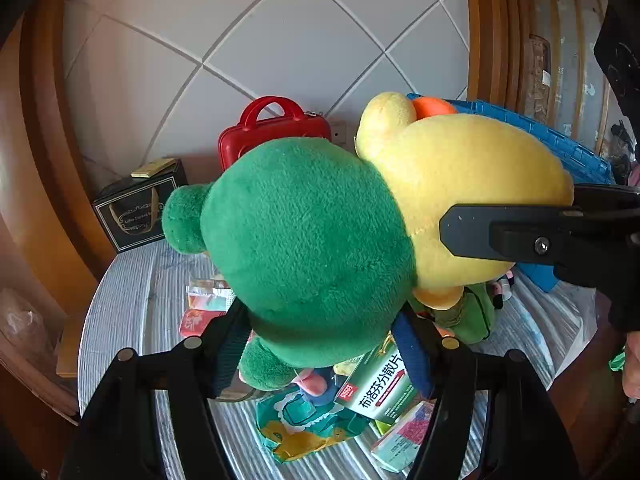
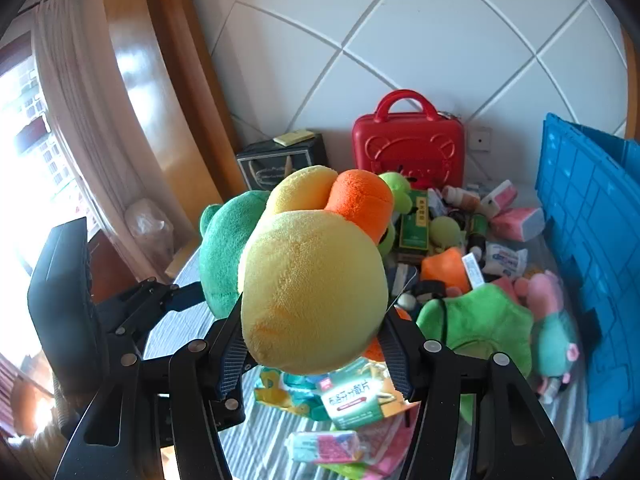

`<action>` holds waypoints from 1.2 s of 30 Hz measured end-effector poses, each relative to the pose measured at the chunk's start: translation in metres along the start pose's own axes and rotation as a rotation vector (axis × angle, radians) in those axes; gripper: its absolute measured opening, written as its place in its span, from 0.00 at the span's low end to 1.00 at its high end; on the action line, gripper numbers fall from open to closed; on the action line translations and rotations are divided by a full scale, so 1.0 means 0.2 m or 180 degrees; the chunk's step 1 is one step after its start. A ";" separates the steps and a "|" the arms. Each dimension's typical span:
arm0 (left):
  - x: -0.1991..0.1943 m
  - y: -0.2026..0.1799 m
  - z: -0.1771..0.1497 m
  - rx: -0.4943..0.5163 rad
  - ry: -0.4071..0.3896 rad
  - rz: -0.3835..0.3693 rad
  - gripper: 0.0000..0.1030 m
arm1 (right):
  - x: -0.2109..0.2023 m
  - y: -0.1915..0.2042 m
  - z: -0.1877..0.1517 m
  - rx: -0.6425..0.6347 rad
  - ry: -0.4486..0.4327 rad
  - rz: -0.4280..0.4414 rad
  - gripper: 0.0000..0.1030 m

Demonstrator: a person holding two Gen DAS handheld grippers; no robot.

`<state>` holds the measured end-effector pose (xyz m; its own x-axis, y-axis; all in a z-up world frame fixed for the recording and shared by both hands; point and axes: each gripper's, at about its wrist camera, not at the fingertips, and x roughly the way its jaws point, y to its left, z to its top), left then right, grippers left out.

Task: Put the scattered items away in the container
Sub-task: 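Lift the plush toy with both tools and carry it over the crate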

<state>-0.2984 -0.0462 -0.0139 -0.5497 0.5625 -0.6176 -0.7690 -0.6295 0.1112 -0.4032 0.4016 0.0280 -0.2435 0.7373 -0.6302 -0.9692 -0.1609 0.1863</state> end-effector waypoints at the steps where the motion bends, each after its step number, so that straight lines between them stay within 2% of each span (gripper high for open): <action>1: 0.00 -0.04 0.02 0.0009 -0.0026 -0.0022 0.64 | -0.04 -0.02 0.01 -0.0011 -0.0027 -0.0038 0.57; 7: 0.00 -0.33 0.14 0.0086 -0.0165 -0.0040 0.64 | -0.27 -0.22 0.03 0.0024 -0.0195 -0.0197 0.57; 12: 0.03 -0.62 0.23 0.0013 -0.0258 -0.0014 0.65 | -0.46 -0.45 0.04 -0.0067 -0.0220 -0.0235 0.57; 22: 0.08 -1.12 0.44 -0.0117 -0.0237 0.0245 0.65 | -0.77 -0.89 0.10 -0.0285 -0.0141 -0.0138 0.57; 30: 0.18 -1.45 0.73 0.0122 -0.0283 0.0342 0.65 | -0.93 -1.23 0.21 -0.0150 -0.0304 -0.0101 0.57; 36: 0.36 -1.66 1.04 0.0257 -0.0288 0.0140 0.65 | -1.02 -1.49 0.37 -0.0066 -0.0455 -0.0368 0.57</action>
<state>-0.1500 0.3142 0.0665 -0.6080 0.5836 -0.5383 -0.7652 -0.6115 0.2013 -0.0614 0.3467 0.1564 -0.1244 0.8371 -0.5327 -0.9913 -0.0821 0.1024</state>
